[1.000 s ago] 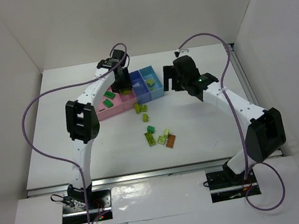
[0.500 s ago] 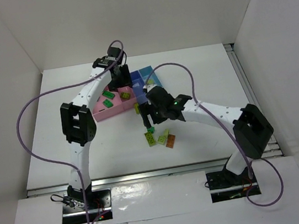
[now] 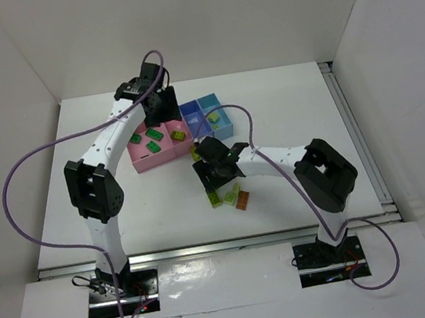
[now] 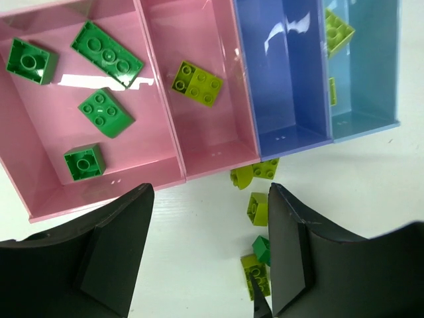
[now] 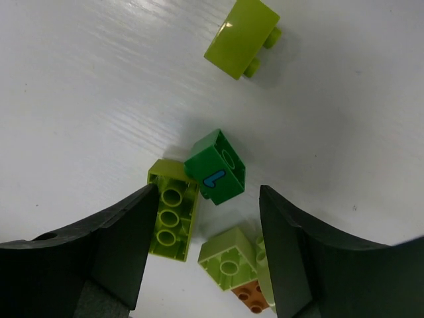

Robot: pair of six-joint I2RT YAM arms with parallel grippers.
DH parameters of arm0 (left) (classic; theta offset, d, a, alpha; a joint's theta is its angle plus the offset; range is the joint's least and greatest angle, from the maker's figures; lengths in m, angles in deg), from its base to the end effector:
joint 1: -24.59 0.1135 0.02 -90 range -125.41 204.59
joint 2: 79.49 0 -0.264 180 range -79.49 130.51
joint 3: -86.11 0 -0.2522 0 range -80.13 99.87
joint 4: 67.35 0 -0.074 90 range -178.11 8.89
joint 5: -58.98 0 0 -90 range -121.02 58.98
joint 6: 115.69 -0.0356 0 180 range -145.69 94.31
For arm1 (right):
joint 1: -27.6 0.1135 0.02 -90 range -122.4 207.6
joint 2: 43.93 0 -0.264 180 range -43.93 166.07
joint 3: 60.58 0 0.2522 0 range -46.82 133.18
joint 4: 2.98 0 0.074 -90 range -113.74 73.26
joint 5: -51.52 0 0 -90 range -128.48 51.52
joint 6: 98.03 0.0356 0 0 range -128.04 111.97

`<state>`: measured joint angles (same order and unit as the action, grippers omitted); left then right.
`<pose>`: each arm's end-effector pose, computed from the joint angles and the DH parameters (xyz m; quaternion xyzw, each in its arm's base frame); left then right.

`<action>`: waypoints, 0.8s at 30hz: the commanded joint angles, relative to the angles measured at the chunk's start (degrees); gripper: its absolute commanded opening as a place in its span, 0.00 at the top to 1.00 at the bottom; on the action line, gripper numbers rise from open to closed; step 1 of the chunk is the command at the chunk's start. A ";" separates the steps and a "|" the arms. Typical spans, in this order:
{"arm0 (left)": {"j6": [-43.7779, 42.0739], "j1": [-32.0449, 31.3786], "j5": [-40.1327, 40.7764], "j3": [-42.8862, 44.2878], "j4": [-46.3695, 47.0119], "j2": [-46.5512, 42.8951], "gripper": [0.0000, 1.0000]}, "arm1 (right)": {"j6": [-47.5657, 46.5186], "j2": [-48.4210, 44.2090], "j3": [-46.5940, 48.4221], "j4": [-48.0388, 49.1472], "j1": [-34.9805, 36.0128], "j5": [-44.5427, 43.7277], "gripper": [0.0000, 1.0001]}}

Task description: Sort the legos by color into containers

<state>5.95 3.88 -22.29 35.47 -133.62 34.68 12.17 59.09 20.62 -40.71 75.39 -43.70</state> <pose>0.4136 -0.1506 0.3355 -0.1148 0.9335 -0.0821 0.3298 0.2504 0.2712 0.1826 -0.2182 0.9389 0.1102 0.2421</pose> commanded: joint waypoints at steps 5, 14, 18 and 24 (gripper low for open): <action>-1.40 0.41 -2.04 -3.08 -0.31 -1.32 0.27 | 2.11 1.13 2.70 2.87 0.20 -0.50 0.32; 0.27 0.41 -1.26 -14.34 1.62 -6.06 0.27 | 0.80 0.51 1.99 0.77 0.73 2.85 0.23; 0.27 0.41 -0.73 -15.04 1.62 -6.68 0.27 | 2.82 -2.99 -0.99 0.76 1.34 1.26 0.18; 0.27 0.41 -1.35 -15.04 2.15 -6.15 0.27 | 0.89 -3.00 -1.79 0.85 3.27 3.54 0.19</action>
<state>6.04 3.94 -23.38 19.84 -132.35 31.23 13.92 58.96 19.18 -40.07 76.81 -41.03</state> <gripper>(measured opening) 0.736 0.814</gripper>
